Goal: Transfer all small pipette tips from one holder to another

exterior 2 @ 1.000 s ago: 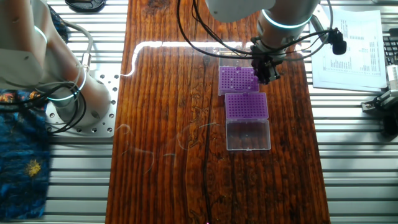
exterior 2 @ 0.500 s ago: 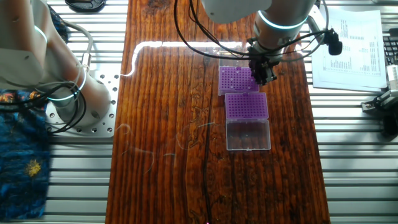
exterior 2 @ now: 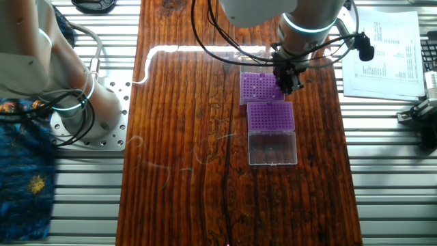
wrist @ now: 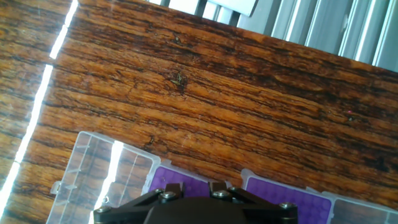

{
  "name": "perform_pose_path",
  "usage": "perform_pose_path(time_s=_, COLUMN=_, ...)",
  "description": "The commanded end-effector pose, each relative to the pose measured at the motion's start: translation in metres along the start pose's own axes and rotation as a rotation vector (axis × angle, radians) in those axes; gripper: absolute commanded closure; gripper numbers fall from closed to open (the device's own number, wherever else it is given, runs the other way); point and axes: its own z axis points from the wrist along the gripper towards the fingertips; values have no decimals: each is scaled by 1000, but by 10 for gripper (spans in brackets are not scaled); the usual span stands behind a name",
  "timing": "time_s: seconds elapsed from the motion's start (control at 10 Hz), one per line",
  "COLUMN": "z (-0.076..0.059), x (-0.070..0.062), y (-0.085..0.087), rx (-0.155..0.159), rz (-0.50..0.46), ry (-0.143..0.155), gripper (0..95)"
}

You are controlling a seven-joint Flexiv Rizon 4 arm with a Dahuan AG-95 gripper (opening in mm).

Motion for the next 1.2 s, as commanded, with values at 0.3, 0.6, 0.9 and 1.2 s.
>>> perform_pose_path(time_s=0.3, z=1, x=3, y=0, rx=-2, rz=0, ry=2, gripper=950)
perform_pose_path(time_s=0.6, z=-1, x=3, y=0, rx=-8, rz=-5, ry=-1, gripper=950)
perform_pose_path(time_s=0.9, z=-1, x=3, y=0, rx=-8, rz=-12, ry=-1, gripper=760)
perform_pose_path(time_s=1.2, z=-1, x=3, y=0, rx=-7, rz=-6, ry=3, gripper=760)
